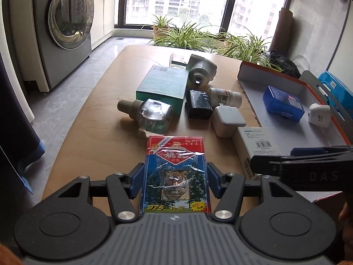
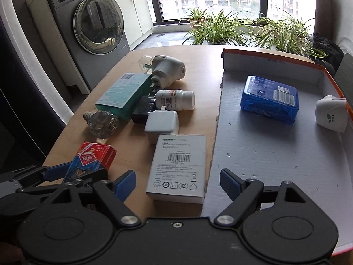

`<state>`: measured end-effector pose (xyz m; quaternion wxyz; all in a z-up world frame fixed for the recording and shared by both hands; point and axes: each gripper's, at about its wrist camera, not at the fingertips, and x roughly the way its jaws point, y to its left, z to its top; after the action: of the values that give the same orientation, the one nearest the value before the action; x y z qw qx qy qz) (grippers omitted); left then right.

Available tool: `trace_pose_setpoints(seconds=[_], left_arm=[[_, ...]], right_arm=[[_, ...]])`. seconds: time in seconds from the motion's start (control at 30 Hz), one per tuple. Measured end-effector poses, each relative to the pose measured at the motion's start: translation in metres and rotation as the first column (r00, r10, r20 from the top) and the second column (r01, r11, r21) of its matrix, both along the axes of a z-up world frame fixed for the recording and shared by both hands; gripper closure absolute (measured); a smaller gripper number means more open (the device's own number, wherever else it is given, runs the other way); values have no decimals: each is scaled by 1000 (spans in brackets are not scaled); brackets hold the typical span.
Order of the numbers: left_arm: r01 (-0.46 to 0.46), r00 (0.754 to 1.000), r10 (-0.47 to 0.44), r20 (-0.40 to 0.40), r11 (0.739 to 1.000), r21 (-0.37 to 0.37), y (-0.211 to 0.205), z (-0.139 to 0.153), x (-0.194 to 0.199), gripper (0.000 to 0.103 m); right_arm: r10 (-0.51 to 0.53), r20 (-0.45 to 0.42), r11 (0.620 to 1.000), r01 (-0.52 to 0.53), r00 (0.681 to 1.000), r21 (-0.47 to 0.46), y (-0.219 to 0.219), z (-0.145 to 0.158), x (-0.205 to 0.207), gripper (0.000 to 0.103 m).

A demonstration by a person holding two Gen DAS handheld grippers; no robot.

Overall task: Organize rigid objects
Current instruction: 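Grasp the white product box with the right tool while the left tool holds the packet, then carry the snack packet and the white box in both tools toward the tray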

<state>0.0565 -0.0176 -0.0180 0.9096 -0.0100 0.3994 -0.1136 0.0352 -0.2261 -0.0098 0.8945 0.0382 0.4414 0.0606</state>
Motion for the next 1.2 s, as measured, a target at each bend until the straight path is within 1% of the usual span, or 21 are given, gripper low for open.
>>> trace_pose_setpoints(seconds=[0.07,0.13,0.17,0.2,0.23,0.3,0.43,0.53,0.67,0.77,0.87,0.97,1.1,1.2], left_arm=[[-14,1000,14,4,1000,-7,6,1,-1,43],[-25,1000,25,8,1000,-7,11,3,-1,43],[-30,999,30,11,1000,-7,13,4,-1,43],[-31,999,31,13,999,-10,14,5,0,43],[-30,999,30,13,999,-13,14,6,0,43],[-29,999,30,18,999,-17,14,8,0,43],[-11,999,12,33,1000,-30,7,14,-1,43],[13,999,-11,49,999,-39,-4,21,0,43],[66,996,-62,69,996,-59,-28,32,5,43],[110,991,-103,89,991,-76,-51,42,10,43],[161,984,-151,99,982,-95,-78,49,17,43],[202,974,-191,119,975,-91,-102,56,22,43],[232,967,-221,127,969,-82,-128,58,29,43],[236,967,-225,123,969,-78,-139,58,34,43]], right_arm=[[6,-13,1000,-6,1000,-12,6,-5,5,5],[18,-28,999,-19,999,-30,12,-13,11,10],[19,-36,999,-21,999,-43,14,-16,13,20],[21,-24,997,-23,999,-68,16,-16,11,31],[28,-19,996,-29,999,-81,18,-16,10,32],[27,-11,998,-28,1000,-52,15,-11,6,32],[14,52,998,-11,999,-66,5,8,-6,32],[-15,97,998,21,995,-63,-11,25,-13,32],[-86,136,995,92,987,-41,-41,44,-20,32],[-143,166,988,151,976,-40,-67,58,-25,32],[-194,180,979,203,964,-28,-91,66,-28,32],[-246,198,968,253,949,-9,-116,74,-31,32],[-271,224,961,277,936,3,-136,83,-33,32],[-277,237,959,281,931,15,-148,88,-30,32]])
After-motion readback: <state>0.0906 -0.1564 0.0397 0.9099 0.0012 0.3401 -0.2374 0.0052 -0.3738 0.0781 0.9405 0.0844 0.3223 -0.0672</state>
